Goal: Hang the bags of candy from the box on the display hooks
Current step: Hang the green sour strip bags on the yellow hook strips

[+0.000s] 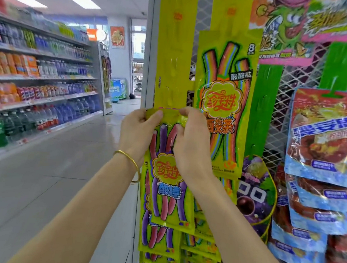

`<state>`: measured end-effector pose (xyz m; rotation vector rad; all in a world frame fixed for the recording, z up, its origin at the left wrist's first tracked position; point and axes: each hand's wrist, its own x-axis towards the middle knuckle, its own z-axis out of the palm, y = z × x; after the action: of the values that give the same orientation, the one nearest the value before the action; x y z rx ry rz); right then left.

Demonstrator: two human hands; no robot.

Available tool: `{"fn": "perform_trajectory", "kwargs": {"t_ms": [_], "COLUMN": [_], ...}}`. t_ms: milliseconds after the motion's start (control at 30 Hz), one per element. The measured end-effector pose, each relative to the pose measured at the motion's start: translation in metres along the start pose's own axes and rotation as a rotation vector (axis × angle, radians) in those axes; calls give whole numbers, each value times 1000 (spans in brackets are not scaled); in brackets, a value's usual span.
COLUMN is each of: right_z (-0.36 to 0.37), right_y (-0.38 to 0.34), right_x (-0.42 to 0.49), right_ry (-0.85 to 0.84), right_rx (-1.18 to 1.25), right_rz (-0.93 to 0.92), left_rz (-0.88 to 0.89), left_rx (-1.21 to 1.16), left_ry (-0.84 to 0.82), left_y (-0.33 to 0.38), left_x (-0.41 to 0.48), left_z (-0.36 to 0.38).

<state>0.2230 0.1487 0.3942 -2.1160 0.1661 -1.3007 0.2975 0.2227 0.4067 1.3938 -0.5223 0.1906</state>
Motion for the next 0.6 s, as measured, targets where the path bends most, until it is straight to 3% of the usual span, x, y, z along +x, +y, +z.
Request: {"fn": "perform_trajectory", "kwargs": {"t_ms": [233, 600], "right_z": [2, 3], "right_y": [-2, 4], "right_x": [1, -8], "right_ry": [-16, -69], "right_rx": [-75, -120], "right_rz": [-7, 15], "left_rz": [-91, -64], "left_rx": [-132, -44], "left_ry": [21, -45], "left_y": [2, -5], "left_x": [0, -2], "left_z": [2, -1]}}
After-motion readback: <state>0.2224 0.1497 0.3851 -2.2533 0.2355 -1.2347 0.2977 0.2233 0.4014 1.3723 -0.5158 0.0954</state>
